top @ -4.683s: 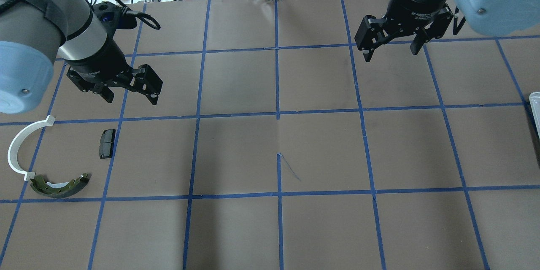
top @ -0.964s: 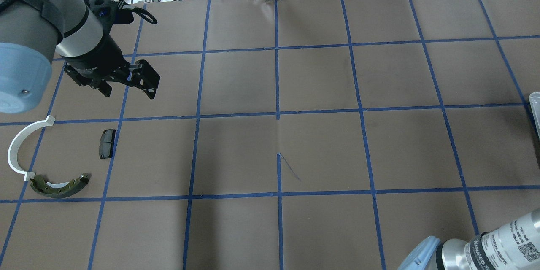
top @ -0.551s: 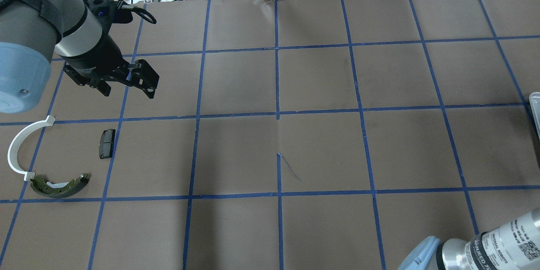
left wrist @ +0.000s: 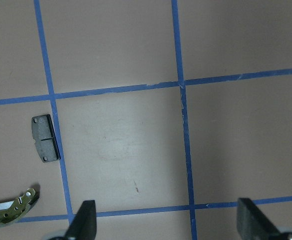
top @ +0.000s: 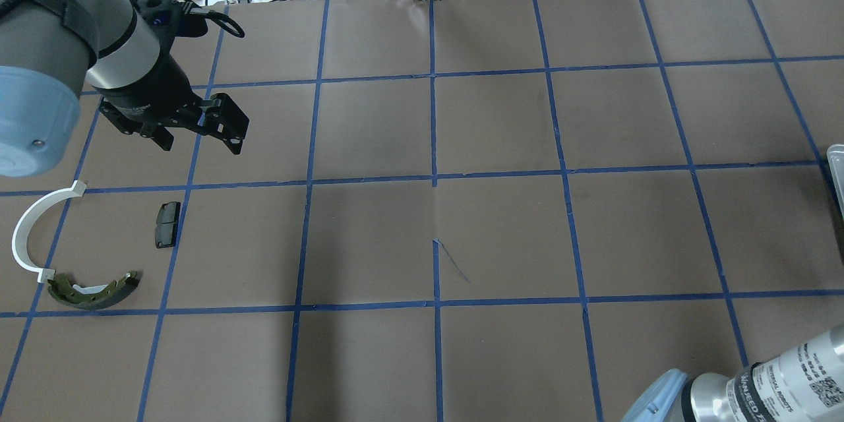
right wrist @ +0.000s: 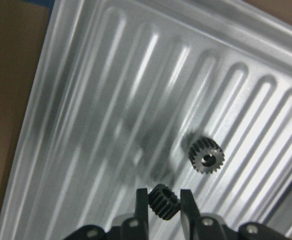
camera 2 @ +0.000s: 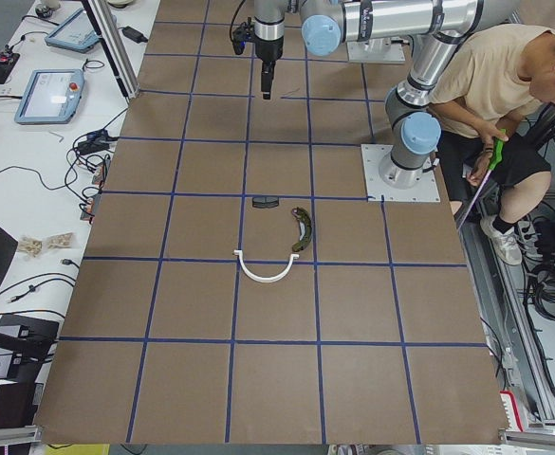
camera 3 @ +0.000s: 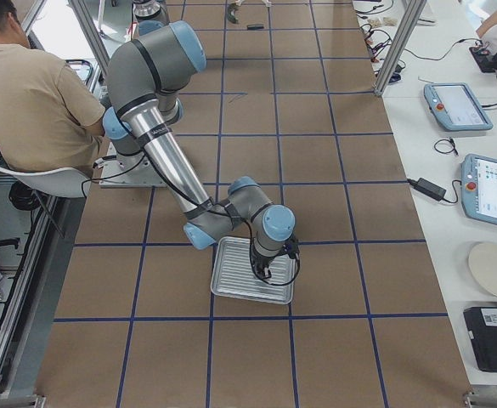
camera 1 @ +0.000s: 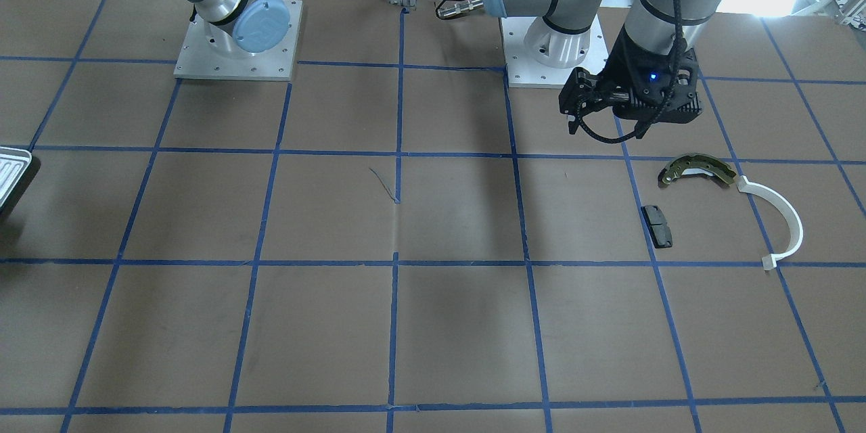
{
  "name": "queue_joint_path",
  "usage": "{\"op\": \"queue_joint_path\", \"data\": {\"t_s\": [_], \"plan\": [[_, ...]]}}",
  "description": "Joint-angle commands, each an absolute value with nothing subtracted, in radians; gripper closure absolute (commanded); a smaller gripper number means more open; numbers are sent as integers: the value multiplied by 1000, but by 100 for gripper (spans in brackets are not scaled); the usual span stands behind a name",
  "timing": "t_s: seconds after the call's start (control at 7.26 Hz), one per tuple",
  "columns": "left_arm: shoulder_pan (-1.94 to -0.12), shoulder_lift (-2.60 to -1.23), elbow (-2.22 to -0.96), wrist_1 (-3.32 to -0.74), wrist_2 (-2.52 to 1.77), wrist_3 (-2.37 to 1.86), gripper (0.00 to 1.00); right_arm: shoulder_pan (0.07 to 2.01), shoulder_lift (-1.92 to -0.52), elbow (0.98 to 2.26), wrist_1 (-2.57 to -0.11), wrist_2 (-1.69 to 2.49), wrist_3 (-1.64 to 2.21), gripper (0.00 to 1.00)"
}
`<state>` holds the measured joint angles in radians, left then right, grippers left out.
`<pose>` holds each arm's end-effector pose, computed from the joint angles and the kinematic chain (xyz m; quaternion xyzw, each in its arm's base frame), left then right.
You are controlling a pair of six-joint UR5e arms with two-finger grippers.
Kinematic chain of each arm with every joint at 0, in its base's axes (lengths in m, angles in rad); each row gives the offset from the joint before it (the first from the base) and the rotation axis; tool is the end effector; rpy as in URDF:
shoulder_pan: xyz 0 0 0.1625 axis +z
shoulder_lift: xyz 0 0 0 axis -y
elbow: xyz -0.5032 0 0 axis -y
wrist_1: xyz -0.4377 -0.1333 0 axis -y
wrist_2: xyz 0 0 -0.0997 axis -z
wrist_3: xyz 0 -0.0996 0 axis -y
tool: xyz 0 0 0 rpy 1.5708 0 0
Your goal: Place bearing gear from tray to pile
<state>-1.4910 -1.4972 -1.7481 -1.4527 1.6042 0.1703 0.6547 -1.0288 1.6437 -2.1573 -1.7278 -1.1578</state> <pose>-0.0897 -0.5082 0.5209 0.0451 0.9988 -0.0051 0.0175 -0.4947 -0.5281 0.2399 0.1213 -0.9894 -0.0747 0.0277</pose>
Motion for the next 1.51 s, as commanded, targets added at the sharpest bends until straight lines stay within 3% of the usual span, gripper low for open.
{"op": "queue_joint_path", "data": {"t_s": [0.0,0.28,0.83,1.38], "plan": [[-1491,-1497,-1747,-1453,1603,170,0,711,-1131,1657,-2107,-1733,-1083,100],[-1491,-1497,-1749,-1453,1603,170,0,933,-1288,1692,-1883,-1688,-853,100],[-1491,-1497,-1749,-1453,1603,170,0,1445,-1429,1867,-1862,-1579,-189,100],[-1503,-1497,-1743,-1453,1591,169,0,1950,-1314,1865,-2118,-1560,613,100]]}}
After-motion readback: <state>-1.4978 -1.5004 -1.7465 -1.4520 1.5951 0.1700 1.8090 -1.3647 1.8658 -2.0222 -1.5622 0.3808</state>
